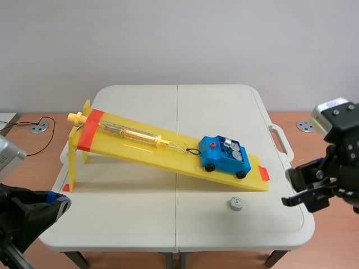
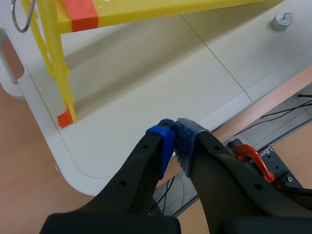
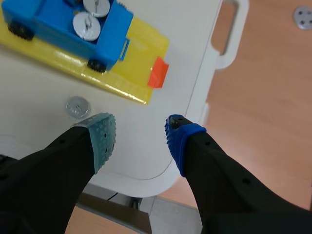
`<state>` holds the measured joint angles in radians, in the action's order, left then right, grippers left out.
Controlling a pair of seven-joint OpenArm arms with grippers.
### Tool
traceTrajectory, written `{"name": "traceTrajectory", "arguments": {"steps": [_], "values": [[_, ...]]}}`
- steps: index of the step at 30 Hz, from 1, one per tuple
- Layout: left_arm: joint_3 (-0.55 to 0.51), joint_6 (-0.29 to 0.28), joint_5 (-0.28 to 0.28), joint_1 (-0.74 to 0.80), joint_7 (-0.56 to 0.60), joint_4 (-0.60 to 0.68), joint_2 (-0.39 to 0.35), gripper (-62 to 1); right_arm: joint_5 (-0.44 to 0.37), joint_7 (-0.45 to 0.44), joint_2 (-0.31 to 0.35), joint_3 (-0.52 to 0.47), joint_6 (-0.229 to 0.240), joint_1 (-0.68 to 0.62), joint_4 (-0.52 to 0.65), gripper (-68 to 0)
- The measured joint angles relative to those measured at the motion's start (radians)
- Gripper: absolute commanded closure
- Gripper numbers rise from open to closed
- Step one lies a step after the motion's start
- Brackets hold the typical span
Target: Place the four metal weights on the blue cart on the ramp.
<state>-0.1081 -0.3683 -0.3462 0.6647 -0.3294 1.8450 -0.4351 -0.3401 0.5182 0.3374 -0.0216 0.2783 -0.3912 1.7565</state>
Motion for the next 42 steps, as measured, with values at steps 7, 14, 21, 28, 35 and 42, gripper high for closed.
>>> {"name": "traceTrajectory", "arguments": {"steps": [7,14,21,28,35,42], "values": [[0.0,0.0,0.0,0.0,0.0,0.0,0.0,-4.0,0.089,-0.077,-0.061,0.051,0.035,0.046,-0.183,-25.3],[0.0,0.0,0.0,0.0,0.0,0.0,0.0,-4.0,0.148,-0.117,-0.122,0.143,0.037,0.135,-0.276,-25.3],[0.0,0.0,0.0,0.0,0.0,0.0,0.0,-4.0,0.179,-0.129,-0.165,0.202,0.037,0.199,-0.342,-25.3],[0.0,0.0,0.0,0.0,0.0,0.0,0.0,-4.0,0.204,-0.132,-0.18,0.22,0.037,0.232,-0.398,-25.3],[0.0,0.0,0.0,0.0,0.0,0.0,0.0,-4.0,0.233,-0.159,-0.18,0.275,0.032,0.27,-0.461,-24.4],[0.0,0.0,0.0,0.0,0.0,0.0,0.0,-4.0,0.247,-0.17,-0.18,0.293,0.021,0.28,-0.477,-24.4]]}}
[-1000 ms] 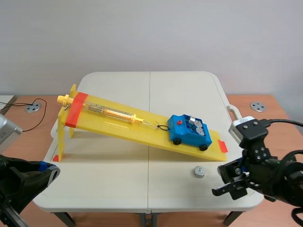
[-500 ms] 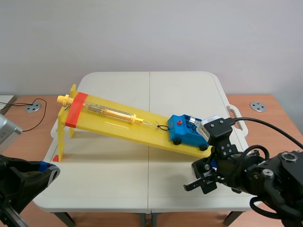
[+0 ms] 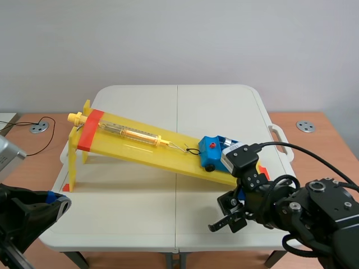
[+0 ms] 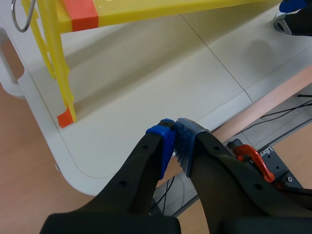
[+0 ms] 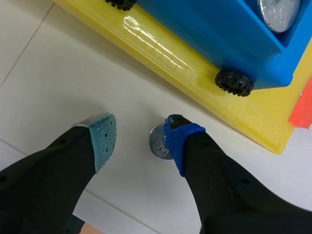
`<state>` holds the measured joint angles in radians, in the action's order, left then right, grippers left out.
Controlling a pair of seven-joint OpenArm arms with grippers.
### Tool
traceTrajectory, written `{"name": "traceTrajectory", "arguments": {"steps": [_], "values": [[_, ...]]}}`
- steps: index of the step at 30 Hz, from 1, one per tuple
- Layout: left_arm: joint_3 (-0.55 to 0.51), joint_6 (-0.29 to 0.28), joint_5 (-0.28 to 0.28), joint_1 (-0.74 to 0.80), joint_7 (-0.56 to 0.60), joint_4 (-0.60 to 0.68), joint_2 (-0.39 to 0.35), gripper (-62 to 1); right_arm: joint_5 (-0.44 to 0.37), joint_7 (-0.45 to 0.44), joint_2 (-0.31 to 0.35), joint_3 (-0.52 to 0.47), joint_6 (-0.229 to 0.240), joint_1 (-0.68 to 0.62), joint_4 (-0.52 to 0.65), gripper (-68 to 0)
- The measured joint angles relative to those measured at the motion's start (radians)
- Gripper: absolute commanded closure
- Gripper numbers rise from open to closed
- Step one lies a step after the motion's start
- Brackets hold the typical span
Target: Place the four metal weights on the blue cart on the ramp.
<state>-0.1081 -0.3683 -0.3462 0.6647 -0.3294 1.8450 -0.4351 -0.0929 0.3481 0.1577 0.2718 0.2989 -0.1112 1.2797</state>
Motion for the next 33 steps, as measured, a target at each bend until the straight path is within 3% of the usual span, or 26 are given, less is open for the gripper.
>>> {"name": "traceTrajectory", "arguments": {"steps": [8,22,33], "values": [[0.0,0.0,0.0,0.0,0.0,0.0,0.0,-4.0,0.019,0.0,0.0,0.0,-0.059,0.0,0.0,-24.4],[0.0,0.0,0.0,0.0,0.0,0.0,0.0,-4.0,0.019,-0.013,0.0,0.0,-0.059,0.0,-0.036,-22.4],[0.0,0.0,0.0,0.0,0.0,0.0,0.0,-4.0,0.018,-0.037,0.0,0.0,-0.059,0.003,-0.045,-0.7]]}}
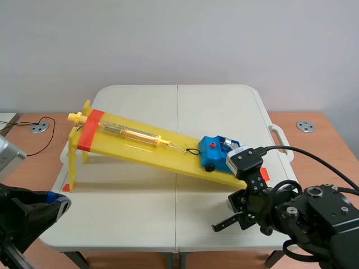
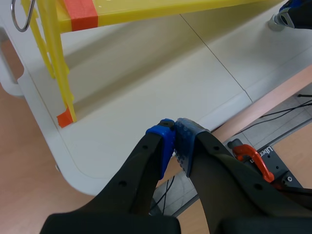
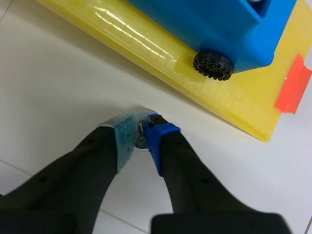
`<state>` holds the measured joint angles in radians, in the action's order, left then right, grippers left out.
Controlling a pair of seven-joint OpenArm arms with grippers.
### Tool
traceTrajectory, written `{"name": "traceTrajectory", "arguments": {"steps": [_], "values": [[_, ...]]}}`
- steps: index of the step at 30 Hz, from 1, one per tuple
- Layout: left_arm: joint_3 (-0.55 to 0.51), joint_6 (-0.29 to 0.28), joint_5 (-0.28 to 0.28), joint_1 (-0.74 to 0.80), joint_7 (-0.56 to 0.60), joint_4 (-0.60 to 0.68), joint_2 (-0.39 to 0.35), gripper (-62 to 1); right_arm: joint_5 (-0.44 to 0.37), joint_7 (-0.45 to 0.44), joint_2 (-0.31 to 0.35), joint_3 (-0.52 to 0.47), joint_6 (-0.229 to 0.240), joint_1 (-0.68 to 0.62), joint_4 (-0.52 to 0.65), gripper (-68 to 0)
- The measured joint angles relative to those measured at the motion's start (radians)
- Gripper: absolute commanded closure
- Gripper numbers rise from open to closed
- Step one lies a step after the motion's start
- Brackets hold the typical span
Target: Place the four metal weights on the blue cart on the ramp.
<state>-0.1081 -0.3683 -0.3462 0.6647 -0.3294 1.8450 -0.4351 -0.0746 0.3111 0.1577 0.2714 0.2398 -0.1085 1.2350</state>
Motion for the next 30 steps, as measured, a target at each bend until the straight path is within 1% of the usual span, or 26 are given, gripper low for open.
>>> {"name": "traceTrajectory", "arguments": {"steps": [7,10,12,15,18,22,26,30], "values": [[0.0,0.0,0.0,0.0,0.0,0.0,0.0,-4.0,-0.005,0.005,0.001,0.0,0.0,0.0,0.004,-0.7],[0.0,0.0,0.0,0.0,0.0,0.0,0.0,-4.0,-0.043,0.064,0.012,0.0,0.005,-0.012,0.049,-0.7],[0.0,0.0,0.0,0.0,0.0,0.0,0.0,-4.0,-0.067,0.109,0.031,-0.003,0.007,-0.04,0.122,-0.7],[0.0,0.0,0.0,0.0,0.0,0.0,0.0,-4.0,-0.084,0.167,0.063,-0.021,0.008,-0.096,0.263,-0.7],[0.0,0.0,0.0,0.0,0.0,0.0,0.0,-4.0,-0.09,0.211,0.089,-0.059,0.008,-0.156,0.401,-0.7],[0.0,0.0,0.0,0.0,0.0,0.0,0.0,-4.0,-0.091,0.247,0.116,-0.123,0.008,-0.224,0.547,-0.7],[0.0,0.0,0.0,0.0,0.0,0.0,0.0,-4.0,-0.099,0.28,0.122,-0.189,0.008,-0.256,0.65,-0.7],[0.0,0.0,0.0,0.0,0.0,0.0,0.0,-4.0,-0.099,0.276,0.122,-0.227,0.008,-0.249,0.694,-0.7]]}}
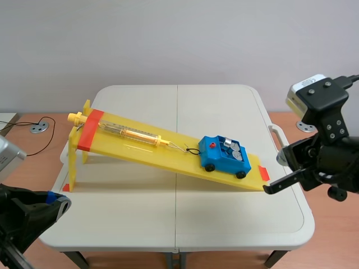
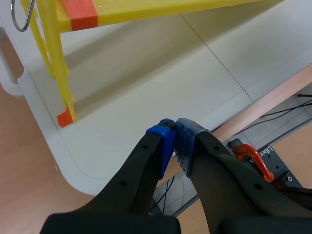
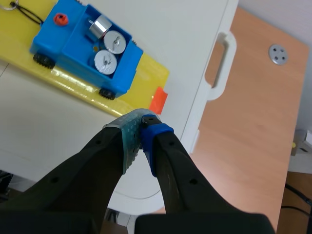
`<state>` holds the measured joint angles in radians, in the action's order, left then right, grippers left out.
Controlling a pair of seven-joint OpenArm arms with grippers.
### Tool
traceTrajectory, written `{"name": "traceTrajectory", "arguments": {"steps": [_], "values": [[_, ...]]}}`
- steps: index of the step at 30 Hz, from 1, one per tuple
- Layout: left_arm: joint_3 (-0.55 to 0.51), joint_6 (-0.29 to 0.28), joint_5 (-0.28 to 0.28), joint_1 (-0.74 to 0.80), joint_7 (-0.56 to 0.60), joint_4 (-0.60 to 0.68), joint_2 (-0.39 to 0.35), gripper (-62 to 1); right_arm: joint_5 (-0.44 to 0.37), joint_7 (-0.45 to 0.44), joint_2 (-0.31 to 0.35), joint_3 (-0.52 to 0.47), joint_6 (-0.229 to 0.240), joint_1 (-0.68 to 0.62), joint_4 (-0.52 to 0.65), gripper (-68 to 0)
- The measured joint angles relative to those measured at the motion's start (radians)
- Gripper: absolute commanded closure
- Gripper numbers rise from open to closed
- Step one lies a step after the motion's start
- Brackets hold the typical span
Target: Place the four metal weights on the blue cart on the ramp.
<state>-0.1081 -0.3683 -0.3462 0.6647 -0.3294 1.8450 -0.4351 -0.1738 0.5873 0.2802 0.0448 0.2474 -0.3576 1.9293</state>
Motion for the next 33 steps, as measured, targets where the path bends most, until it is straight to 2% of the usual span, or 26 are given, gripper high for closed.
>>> {"name": "traceTrajectory", "arguments": {"steps": [8,15,21,26,33], "values": [[0.0,0.0,0.0,0.0,0.0,0.0,0.0,-4.0,0.0,-0.002,-0.029,0.002,0.0,0.101,-0.057,-0.8],[0.0,0.0,0.0,0.0,0.0,0.0,0.0,-4.0,0.002,-0.002,-0.093,0.045,0.0,0.24,-0.216,-0.8],[0.0,0.0,0.0,0.0,0.0,0.0,0.0,-4.0,0.036,-0.004,-0.151,0.114,-0.005,0.331,-0.358,-0.8],[0.0,0.0,0.0,0.0,0.0,0.0,0.0,-4.0,0.063,-0.007,-0.172,0.174,-0.008,0.371,-0.433,-0.8],[0.0,0.0,0.0,0.0,0.0,0.0,0.0,-4.0,0.081,-0.018,-0.175,0.211,-0.009,0.382,-0.472,-0.8]]}}
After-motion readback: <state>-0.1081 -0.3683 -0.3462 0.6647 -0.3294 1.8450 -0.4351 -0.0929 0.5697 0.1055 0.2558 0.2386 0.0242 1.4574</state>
